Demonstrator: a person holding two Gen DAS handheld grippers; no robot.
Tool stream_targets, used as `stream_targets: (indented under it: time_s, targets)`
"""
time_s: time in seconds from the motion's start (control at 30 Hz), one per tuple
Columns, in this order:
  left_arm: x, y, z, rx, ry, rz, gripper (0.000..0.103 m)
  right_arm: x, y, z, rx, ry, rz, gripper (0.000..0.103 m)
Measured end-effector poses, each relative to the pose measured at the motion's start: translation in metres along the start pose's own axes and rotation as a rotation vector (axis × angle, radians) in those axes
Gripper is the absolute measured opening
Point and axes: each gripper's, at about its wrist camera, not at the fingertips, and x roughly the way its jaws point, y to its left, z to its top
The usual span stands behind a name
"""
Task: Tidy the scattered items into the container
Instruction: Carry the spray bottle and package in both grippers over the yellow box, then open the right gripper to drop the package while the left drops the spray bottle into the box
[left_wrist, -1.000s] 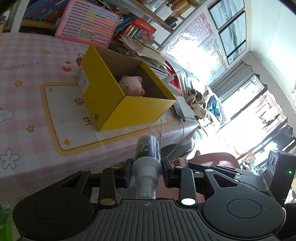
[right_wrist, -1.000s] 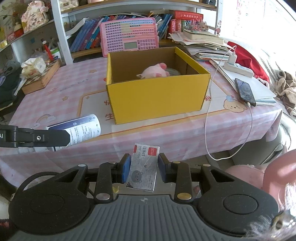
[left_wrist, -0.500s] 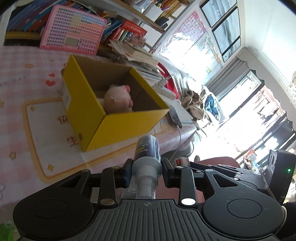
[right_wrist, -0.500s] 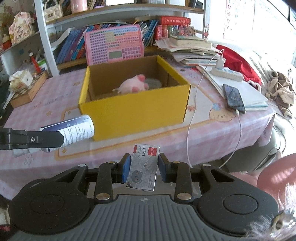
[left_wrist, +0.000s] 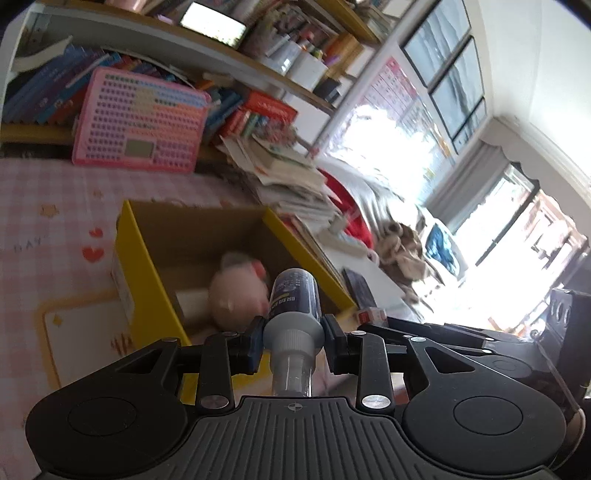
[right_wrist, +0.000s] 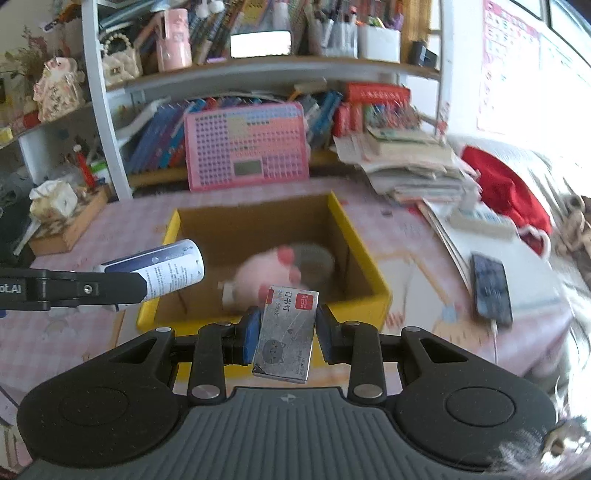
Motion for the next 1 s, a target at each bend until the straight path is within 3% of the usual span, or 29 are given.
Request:
stream_targets:
  time_s: [0.27,0.5,0.73,1.0]
  targets:
    - [0.04,0.004,0.022,0.015,-0.03,0.145,0.031,0.054,-0.017,0.04,-0.086,0.02,0.086,0.031]
    - [0.089,0.013,0.044,0.082,0.031,0.269,0.031,0.117,-0.021,0.067,-0.204,0.072,0.15,0.031]
    - [0.144,0.023,0.06,0.128,0.119,0.371,0.031,0.19,-0.021,0.08,-0.334,0.181,0.176,0.031]
    - [0.179,0.024,0.067,0.16,0.154,0.458,0.031,0.226,-0.021,0.093,-0.419,0.215,0.193,0.03]
